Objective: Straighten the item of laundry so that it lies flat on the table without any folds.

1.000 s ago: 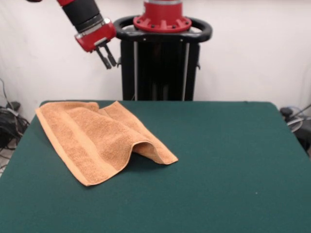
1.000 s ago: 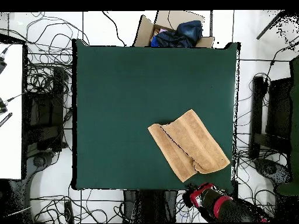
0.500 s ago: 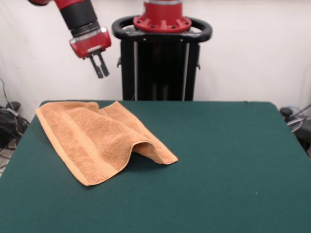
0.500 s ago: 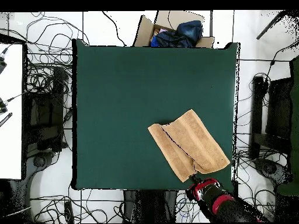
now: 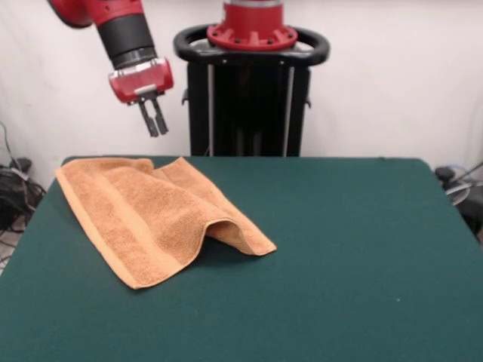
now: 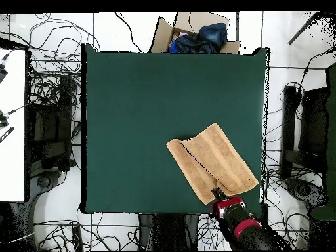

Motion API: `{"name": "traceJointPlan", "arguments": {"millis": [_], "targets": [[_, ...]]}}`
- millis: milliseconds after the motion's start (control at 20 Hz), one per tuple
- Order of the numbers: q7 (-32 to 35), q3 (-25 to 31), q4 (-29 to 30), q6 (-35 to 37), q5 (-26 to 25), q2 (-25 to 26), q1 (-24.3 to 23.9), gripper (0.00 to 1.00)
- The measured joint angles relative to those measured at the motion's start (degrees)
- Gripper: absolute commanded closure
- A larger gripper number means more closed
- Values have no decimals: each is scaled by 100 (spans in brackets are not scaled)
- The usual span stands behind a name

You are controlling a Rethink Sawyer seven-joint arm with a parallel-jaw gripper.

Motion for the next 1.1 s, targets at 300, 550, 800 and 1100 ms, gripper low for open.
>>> {"name": "traceJointPlan", "arguments": {"millis": [300,550,800,1100], "targets": [[0,-12,-96,-2,-164,761,-280,100],[0,-22,-190,-4,-355,1274,-368,100],[0,-38,-368,-2,-698,1624,-387,100],[0,-39,-533,-102,-1088,1789,-389,100]]}}
